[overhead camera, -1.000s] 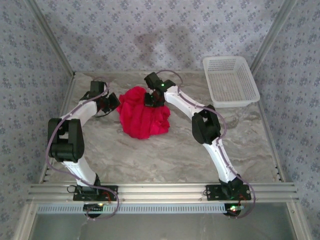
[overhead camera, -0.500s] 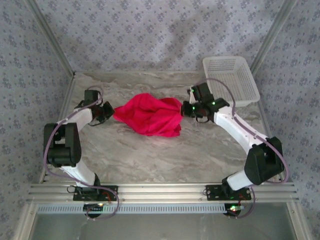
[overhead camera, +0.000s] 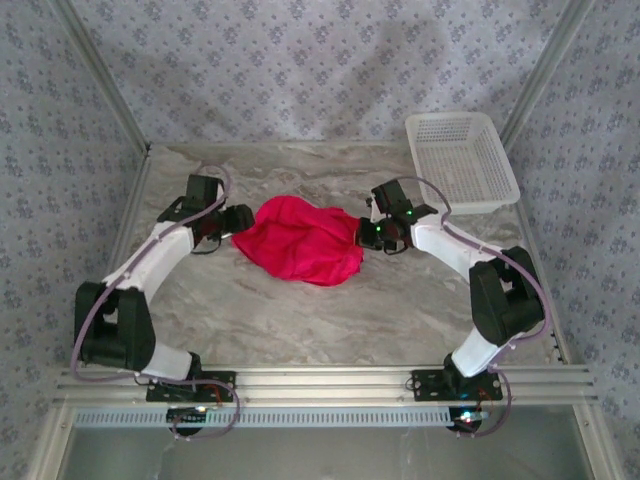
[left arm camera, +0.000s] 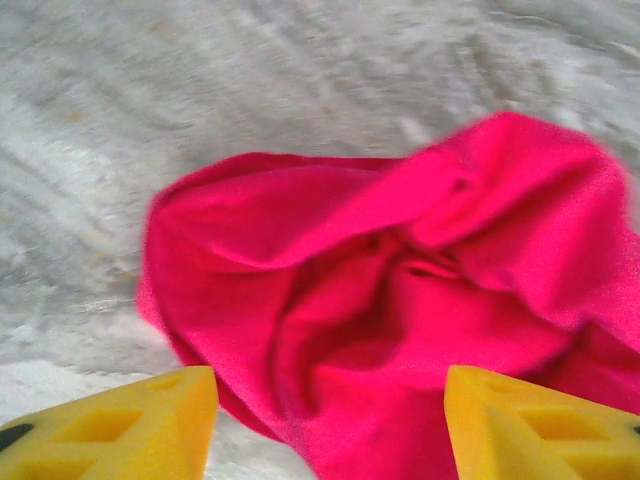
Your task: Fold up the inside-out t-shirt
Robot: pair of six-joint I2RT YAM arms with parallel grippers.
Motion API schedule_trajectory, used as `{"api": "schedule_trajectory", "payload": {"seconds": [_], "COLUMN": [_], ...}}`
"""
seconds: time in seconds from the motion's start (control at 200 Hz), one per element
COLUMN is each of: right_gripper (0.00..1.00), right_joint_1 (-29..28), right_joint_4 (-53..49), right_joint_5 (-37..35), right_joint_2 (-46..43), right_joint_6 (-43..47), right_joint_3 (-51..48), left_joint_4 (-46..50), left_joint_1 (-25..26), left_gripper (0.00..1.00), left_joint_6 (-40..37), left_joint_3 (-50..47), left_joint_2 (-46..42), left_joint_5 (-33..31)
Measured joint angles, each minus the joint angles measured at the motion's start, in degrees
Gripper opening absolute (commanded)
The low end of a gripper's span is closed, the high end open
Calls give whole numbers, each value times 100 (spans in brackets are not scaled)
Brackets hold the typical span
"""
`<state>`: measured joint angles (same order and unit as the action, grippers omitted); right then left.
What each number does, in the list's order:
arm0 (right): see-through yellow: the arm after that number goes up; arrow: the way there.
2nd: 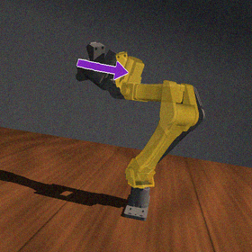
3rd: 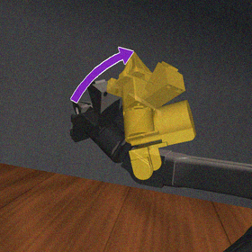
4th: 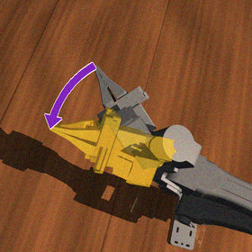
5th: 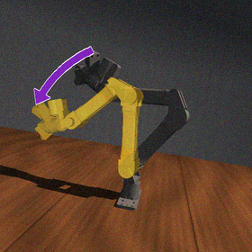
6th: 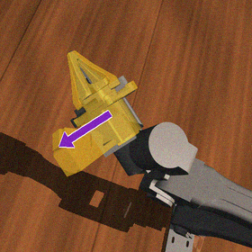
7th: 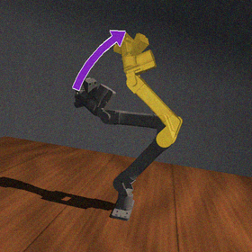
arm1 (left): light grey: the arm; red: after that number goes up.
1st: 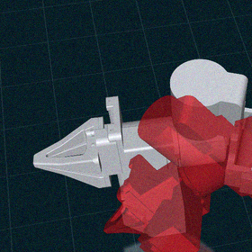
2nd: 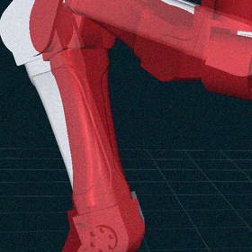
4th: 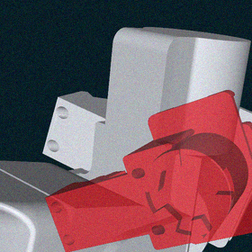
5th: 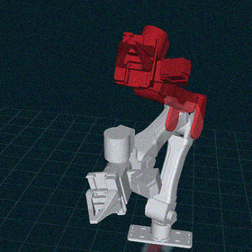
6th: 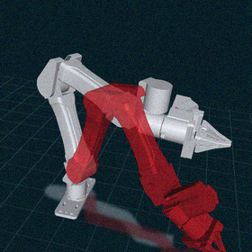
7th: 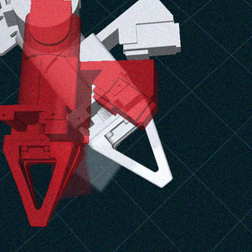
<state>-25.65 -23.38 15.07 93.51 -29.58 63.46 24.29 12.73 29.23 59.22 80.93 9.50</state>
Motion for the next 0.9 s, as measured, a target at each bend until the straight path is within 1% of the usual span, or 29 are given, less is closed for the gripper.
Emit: {"api": "schedule_trajectory", "payload": {"seconds": [0.065, 0.135, 0.3, 0.375, 0.4, 0.42, 0.485, 0.51, 0.61, 0.71, 0.81, 0.904], "right_gripper": [0, 0, 0, 0, 0, 0, 0, 0, 0, 0, 0, 0], "right_joint_1": [-9, -24, -96, -114, -120, -125, -129, -127, -120, -20, 319, 671], "right_joint_4": [11, 11, -11, -17, -20, -20, -24, -24, -70, -90, -129, -155], "right_joint_5": [0, 4, 20, 20, 20, 20, 17, 17, -57, -227, -518, -839], "right_joint_2": [7, 28, 52, 52, 52, 52, 50, 50, 50, 44, 46, 79], "right_joint_6": [-7, -39, -63, -63, -63, -63, -63, -61, -57, -57, -68, -105], "right_joint_3": [13, 15, 76, 111, 122, 131, 140, 140, 140, 63, -133, -337], "left_joint_4": [-109, -295, -623, -706, -726, -758, -807, -815, -758, -450, -155, -46], "left_joint_1": [122, 240, 435, 503, 511, 531, 544, 546, 546, 557, 573, 592], "left_gripper": [65, 65, 65, 60, 54, 46, 11, 0, 0, 0, 0, 0], "left_joint_6": [76, 190, 407, 492, 516, 575, 651, 654, 719, 728, 723, 728], "left_joint_3": [-13, -44, 4, 129, 184, 243, 437, 514, 813, 1528, 2546, 3370], "left_joint_2": [-68, 101, 1150, 1685, 1829, 1976, 2291, 2387, 2503, 2465, 2330, 2015], "left_joint_5": [177, 367, 662, 728, 737, 752, 785, 811, 861, 929, 1141, 1438]}}
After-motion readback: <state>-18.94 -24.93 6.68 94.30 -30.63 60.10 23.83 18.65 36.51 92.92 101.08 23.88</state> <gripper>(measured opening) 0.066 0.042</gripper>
